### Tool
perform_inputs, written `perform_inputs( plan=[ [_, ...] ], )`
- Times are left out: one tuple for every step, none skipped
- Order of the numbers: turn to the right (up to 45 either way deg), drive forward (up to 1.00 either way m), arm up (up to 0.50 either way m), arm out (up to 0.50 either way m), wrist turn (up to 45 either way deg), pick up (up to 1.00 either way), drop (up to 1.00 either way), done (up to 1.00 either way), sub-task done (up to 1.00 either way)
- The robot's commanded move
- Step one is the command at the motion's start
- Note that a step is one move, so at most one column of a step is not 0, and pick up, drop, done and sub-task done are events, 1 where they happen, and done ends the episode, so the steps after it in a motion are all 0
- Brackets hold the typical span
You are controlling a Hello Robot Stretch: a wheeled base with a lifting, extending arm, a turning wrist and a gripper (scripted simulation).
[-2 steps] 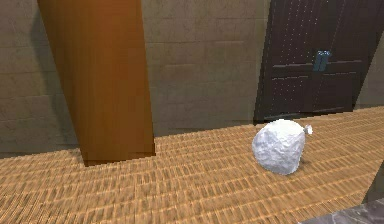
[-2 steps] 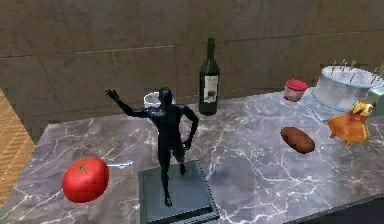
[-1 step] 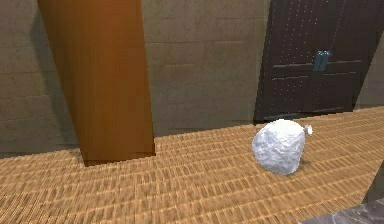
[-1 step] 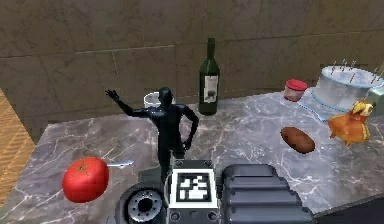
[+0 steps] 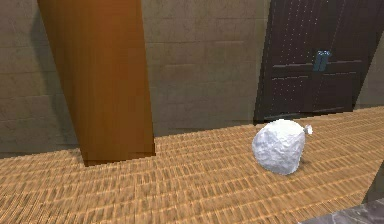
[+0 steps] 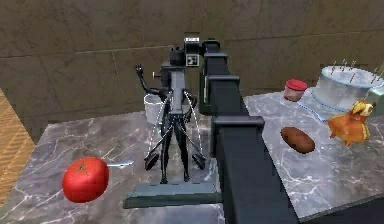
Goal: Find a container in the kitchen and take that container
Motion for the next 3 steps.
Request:
perform_inputs(
  plan=[
    [0.0,0.00,0.00,0.00,45.0,0.00,0.00,0.00,0.00],
    [0.0,0.00,0.00,0.00,45.0,0.00,0.00,0.00,0.00],
    [0.0,0.00,0.00,0.00,45.0,0.00,0.00,0.00,0.00]
  ],
)
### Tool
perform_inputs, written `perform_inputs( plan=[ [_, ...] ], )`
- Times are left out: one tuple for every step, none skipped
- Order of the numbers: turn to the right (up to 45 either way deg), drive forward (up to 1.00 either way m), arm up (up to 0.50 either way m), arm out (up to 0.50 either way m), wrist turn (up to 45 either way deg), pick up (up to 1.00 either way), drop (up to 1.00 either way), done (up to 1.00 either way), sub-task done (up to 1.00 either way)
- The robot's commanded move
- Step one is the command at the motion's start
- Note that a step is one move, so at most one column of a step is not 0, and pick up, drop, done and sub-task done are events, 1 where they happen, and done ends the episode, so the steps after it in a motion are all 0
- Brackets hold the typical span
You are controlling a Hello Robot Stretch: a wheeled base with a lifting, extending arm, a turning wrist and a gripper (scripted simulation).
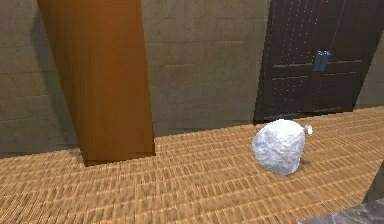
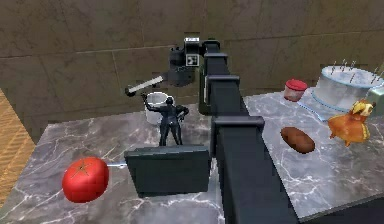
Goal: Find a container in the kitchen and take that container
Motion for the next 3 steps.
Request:
perform_inputs(
  plan=[
    [0.0,0.00,0.00,0.00,6.0,0.00,0.00,0.00,0.00],
    [0.0,0.00,-0.16,0.00,0.0,0.00,0.00,0.00,0.00],
    [0.0,0.00,0.00,0.00,0.0,1.00,0.00,0.00,0.00]
  ],
)
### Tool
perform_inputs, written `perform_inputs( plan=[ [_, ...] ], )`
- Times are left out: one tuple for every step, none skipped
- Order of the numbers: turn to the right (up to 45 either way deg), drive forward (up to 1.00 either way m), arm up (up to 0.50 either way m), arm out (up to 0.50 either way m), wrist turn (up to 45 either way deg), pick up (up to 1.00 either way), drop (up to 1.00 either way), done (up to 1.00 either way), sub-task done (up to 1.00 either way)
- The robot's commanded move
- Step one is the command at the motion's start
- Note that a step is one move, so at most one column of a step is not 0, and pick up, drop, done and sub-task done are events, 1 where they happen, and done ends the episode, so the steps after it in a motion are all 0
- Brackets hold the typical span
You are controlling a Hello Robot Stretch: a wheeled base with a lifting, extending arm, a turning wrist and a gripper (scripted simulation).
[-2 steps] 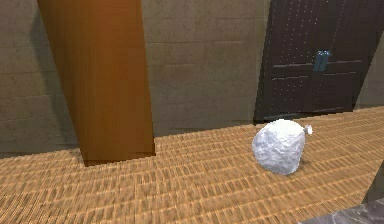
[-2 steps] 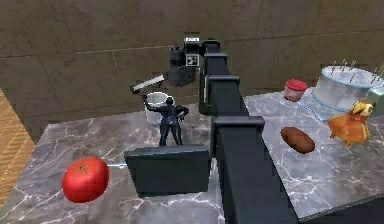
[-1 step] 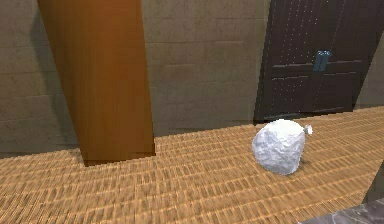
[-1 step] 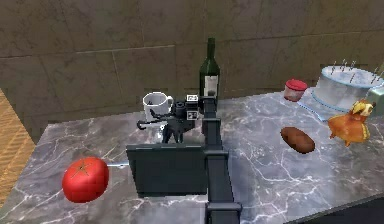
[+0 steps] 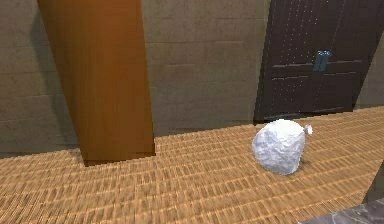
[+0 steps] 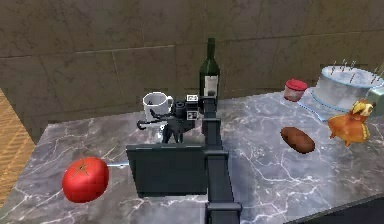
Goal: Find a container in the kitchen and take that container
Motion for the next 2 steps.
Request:
perform_inputs(
  plan=[
    [0.0,0.00,0.10,0.00,0.0,0.00,0.00,0.00,0.00],
    [0.0,0.00,0.00,0.00,0.0,0.00,0.00,1.00,0.00]
  ],
)
